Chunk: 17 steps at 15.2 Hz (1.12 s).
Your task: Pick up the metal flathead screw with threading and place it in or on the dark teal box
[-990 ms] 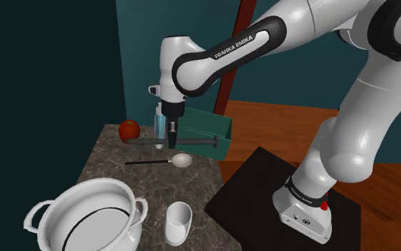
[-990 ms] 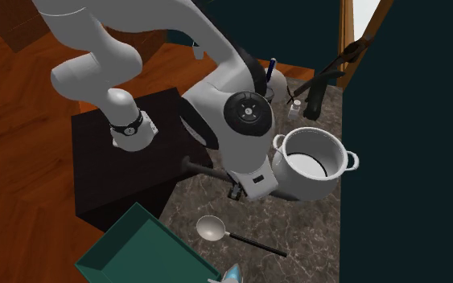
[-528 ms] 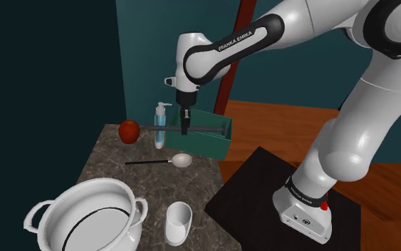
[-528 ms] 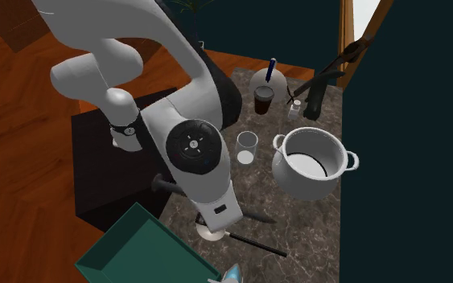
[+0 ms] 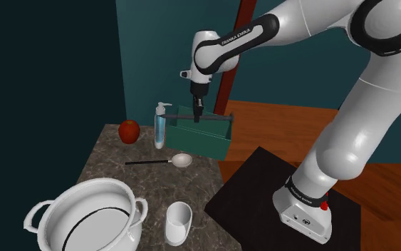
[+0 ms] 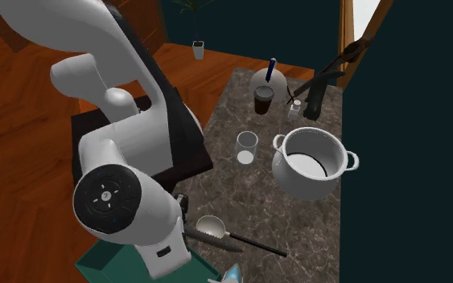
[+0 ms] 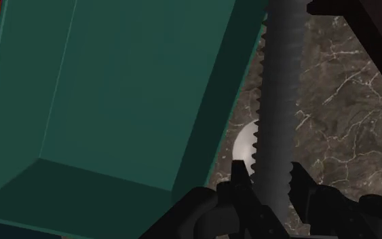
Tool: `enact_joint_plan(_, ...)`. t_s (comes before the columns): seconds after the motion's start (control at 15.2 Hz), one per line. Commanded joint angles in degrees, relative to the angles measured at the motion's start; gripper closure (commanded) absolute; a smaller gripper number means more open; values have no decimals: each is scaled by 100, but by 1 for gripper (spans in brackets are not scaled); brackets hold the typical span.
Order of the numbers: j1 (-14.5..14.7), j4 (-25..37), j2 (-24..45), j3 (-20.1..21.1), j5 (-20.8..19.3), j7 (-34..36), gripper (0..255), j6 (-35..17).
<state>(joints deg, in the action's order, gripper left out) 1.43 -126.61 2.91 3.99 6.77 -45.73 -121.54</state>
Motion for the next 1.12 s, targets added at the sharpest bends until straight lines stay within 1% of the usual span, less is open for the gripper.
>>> enact_joint_plan(0.0, -153, 96, 101, -143, -49, -275, 255, 22)
enact_joint_plan(0.46, -630, 616, 487, -558, -169, -1086, 255, 226)
enact_joint_plan(1.06, -631, 393, 897, -547, -119, -1152, 255, -404)
